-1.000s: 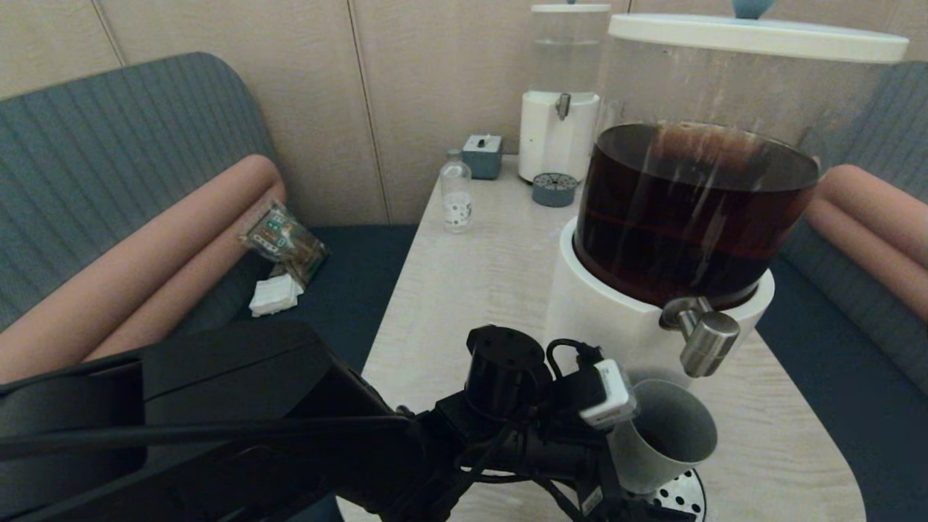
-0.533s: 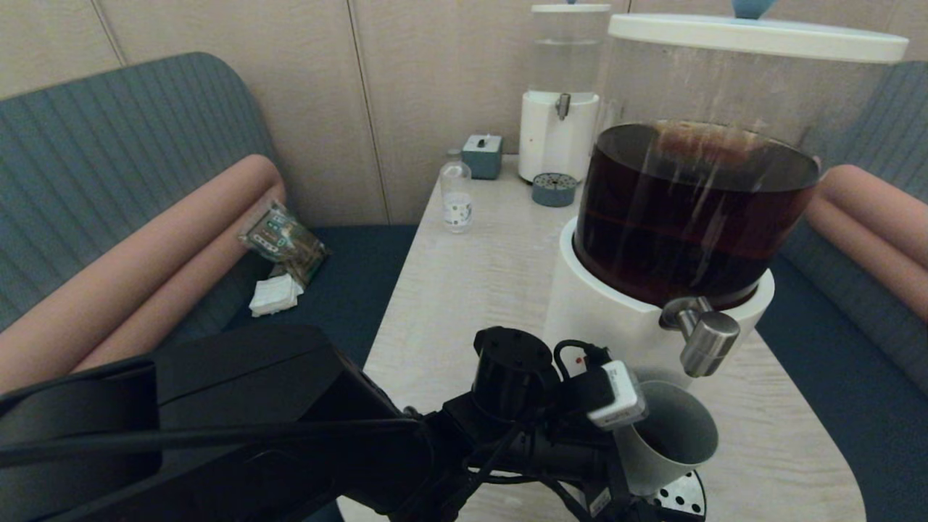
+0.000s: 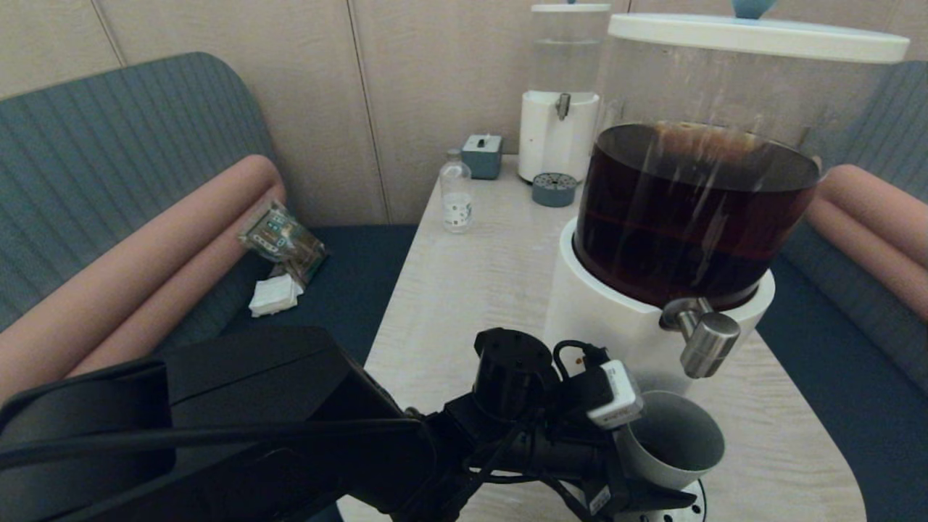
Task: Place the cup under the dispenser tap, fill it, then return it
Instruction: Place the cup next to the water dispenser
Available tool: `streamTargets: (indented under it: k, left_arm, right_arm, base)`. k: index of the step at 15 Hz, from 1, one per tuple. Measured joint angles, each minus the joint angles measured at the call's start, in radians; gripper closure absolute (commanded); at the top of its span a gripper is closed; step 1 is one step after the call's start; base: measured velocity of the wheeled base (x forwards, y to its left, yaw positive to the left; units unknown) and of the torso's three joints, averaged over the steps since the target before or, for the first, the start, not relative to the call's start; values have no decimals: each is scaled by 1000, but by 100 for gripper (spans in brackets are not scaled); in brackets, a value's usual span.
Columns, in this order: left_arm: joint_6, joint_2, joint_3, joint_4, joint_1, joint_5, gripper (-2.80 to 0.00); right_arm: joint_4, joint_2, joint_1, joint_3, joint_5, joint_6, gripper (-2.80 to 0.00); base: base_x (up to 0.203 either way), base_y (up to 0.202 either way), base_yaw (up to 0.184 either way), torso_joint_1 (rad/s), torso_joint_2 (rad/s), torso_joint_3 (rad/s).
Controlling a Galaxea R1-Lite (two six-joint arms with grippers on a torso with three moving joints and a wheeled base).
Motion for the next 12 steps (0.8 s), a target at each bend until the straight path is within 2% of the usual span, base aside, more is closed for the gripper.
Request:
streamTargets:
  k: [6,12]
  left_arm:
    - [-8,-8,15,-14,0,3,0]
    - [-46,-109,147,-50,0,24,0]
  right_arm:
    - [0,0,0,0,0,0,0]
    - [0,0,0,0,0,0,0]
  base:
    - [0,0,0,0,0,0]
    - [0,0,0,0,0,0]
